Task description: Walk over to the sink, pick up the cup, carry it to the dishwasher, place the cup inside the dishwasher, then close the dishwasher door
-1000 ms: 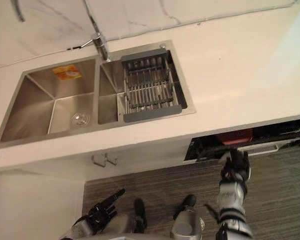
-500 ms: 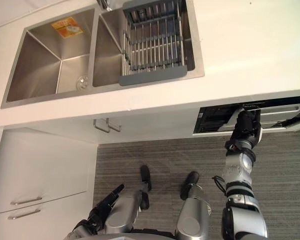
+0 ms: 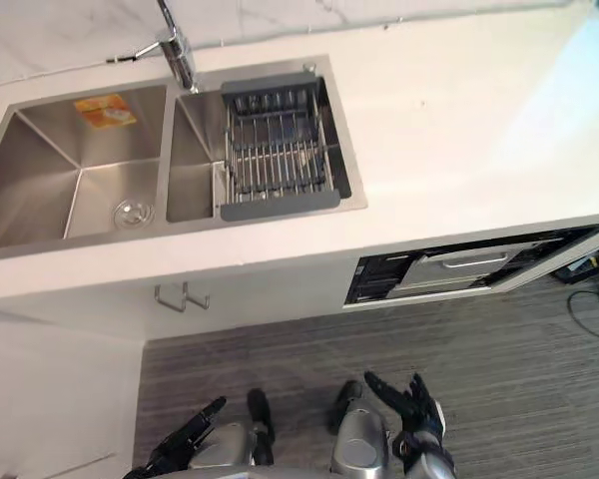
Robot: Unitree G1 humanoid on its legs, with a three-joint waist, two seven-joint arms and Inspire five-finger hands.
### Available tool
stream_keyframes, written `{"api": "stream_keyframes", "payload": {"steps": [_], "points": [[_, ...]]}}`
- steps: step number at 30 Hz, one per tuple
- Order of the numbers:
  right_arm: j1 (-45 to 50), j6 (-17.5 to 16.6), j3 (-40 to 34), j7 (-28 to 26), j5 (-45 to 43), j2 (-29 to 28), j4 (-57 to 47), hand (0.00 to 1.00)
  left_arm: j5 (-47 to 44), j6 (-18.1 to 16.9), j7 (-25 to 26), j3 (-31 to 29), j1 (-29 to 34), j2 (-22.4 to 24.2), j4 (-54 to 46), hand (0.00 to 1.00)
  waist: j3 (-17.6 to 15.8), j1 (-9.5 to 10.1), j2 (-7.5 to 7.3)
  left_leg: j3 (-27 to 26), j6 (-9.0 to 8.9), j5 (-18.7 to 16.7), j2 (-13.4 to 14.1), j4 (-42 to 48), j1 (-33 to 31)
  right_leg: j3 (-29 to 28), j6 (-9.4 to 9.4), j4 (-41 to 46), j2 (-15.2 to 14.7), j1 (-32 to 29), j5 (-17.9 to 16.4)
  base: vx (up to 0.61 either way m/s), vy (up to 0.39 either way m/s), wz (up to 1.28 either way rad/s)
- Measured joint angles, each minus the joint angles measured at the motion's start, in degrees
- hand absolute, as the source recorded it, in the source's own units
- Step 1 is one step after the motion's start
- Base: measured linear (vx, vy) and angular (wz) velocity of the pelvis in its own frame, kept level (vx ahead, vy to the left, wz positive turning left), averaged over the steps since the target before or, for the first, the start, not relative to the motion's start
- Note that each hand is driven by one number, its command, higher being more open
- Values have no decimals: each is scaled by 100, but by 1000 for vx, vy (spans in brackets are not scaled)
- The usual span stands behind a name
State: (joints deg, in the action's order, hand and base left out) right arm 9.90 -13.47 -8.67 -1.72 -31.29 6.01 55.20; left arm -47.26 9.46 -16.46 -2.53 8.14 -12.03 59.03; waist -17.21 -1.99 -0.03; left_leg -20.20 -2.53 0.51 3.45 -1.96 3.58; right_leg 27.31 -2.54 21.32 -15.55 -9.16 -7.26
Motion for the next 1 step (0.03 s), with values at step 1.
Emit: {"api": "stream_keyframes", "payload": {"steps": [1], "points": [[3,27,0,12,-3,-18,38,100,26,26,0,22,1,-13,7,100,11,-15,-14,-20,13,-28,-30,-3,33,-28,-22,45,-38,1,-14,74,57,-6]]}}
